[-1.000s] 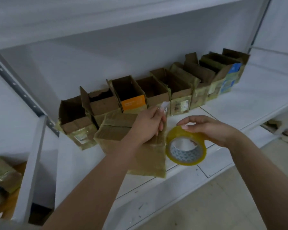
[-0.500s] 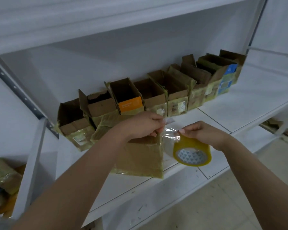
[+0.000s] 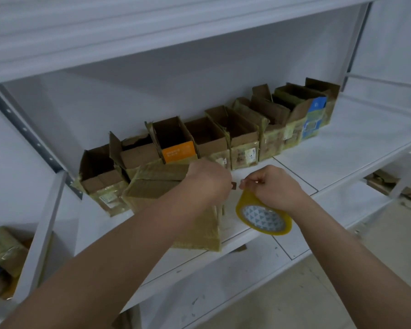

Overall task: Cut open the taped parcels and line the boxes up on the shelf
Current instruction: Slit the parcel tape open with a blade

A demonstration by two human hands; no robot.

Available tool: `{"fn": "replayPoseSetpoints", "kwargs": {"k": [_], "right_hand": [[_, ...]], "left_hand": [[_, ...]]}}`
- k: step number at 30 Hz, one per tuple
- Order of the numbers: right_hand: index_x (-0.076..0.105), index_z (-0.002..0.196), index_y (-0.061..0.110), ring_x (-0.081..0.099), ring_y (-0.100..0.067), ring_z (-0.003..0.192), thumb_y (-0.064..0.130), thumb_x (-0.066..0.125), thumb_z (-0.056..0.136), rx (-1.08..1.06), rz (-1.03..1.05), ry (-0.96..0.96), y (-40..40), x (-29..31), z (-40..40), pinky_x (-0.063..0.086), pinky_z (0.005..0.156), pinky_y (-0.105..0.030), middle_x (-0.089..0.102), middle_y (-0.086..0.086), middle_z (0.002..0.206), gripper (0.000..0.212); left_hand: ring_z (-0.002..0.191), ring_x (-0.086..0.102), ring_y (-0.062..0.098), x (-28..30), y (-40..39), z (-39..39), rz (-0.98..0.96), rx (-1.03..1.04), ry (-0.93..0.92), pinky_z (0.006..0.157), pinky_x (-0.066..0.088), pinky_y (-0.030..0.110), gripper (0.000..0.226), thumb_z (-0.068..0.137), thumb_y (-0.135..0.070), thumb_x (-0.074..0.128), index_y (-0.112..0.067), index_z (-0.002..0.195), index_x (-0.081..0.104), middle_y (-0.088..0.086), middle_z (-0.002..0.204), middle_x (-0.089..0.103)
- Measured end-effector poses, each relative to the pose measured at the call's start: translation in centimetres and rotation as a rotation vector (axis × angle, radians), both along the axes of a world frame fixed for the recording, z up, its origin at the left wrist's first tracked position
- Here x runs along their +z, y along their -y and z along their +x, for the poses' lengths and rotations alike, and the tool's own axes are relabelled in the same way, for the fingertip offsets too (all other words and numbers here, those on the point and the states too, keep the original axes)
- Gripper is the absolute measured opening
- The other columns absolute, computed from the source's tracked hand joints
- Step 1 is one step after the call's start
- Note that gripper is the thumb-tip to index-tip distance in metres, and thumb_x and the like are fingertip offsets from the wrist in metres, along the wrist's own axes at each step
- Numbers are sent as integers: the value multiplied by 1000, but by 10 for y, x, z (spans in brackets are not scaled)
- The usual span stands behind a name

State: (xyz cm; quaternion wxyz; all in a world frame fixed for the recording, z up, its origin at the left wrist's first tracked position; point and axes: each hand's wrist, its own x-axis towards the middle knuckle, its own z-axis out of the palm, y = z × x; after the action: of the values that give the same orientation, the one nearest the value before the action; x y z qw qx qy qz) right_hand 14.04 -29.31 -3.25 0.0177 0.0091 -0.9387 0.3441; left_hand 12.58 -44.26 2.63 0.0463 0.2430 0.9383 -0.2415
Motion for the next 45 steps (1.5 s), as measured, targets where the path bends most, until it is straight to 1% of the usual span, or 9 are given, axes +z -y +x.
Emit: {"fn": "replayPoseSetpoints", "kwargs": {"k": [4, 9, 14, 19, 26, 32, 38, 42, 45], "right_hand": [[78, 93, 34, 61, -15, 93, 38, 56, 96, 14, -88, 22, -5, -4, -2, 50, 81, -33, 69, 10, 97, 22], [77, 94, 34, 60, -17, 99, 41, 56, 95, 20, -116, 55, -4, -10, -4, 51, 91, -40, 68, 13, 109, 22], [76, 98, 37, 62, -15, 98, 44, 53, 97, 77, -45, 99, -8, -20, -4, 51, 87, -36, 69, 13, 101, 24], [73, 101, 41, 64, -21, 100, 43, 50, 98, -38, 228, 164, -37, -33, 1, 52, 89, -37, 70, 6, 109, 23], [73, 98, 44, 62, -18, 102, 45, 54, 97, -52, -84, 47, -31, -26, 2, 49, 88, -36, 69, 14, 113, 20], [75, 97, 44, 60, -17, 107, 47, 56, 95, -22, -169, -35, -30, -5, 8, 50, 92, -41, 68, 14, 113, 19], [77, 96, 39, 65, -11, 96, 44, 59, 92, 109, -284, -22, -9, 13, 14, 53, 93, -44, 72, 15, 98, 19], [78, 94, 37, 66, -5, 94, 39, 59, 94, 171, -333, -43, 1, 23, 16, 53, 92, -45, 74, 18, 93, 19], [77, 90, 38, 69, -6, 89, 39, 60, 93, 200, -344, -66, 4, 29, 19, 55, 90, -45, 75, 16, 89, 18]], "left_hand": [[83, 56, 18, 4, 33, -6, 395, 24, 142, 59, 36, 25, 21, 104, -23, 39, -16, 103, 59, -1, 91, 57], [80, 60, 17, -27, 36, -2, 734, 211, -175, 58, 37, 29, 46, 97, -54, 44, -19, 126, 45, -8, 88, 56], [108, 61, 28, -48, 22, -10, 727, 289, -175, 73, 42, 34, 65, 89, -53, 60, -17, 139, 39, 6, 121, 60], [100, 61, 25, -40, 27, -12, 733, 265, -114, 70, 42, 32, 43, 94, -40, 57, -16, 129, 49, 1, 103, 55], [96, 60, 25, -32, 24, -3, 752, 172, -59, 68, 41, 30, 30, 92, -23, 60, -14, 120, 53, 3, 101, 57], [83, 43, -3, -16, 65, 12, 723, -145, 232, 68, 32, 15, 49, 91, -24, 66, -28, 137, 51, -28, 91, 41], [84, 50, -13, -12, 106, 21, 787, -142, 370, 71, 37, 16, 47, 85, -12, 70, -29, 127, 57, -43, 86, 50], [58, 43, -1, -19, 105, 28, 1184, 48, 286, 62, 40, 21, 59, 75, -44, 79, -33, 127, 54, -21, 65, 49], [57, 54, 0, -21, 88, 36, 1559, 302, 62, 64, 43, 22, 51, 64, -73, 59, -32, 94, 65, -17, 63, 58]]}}
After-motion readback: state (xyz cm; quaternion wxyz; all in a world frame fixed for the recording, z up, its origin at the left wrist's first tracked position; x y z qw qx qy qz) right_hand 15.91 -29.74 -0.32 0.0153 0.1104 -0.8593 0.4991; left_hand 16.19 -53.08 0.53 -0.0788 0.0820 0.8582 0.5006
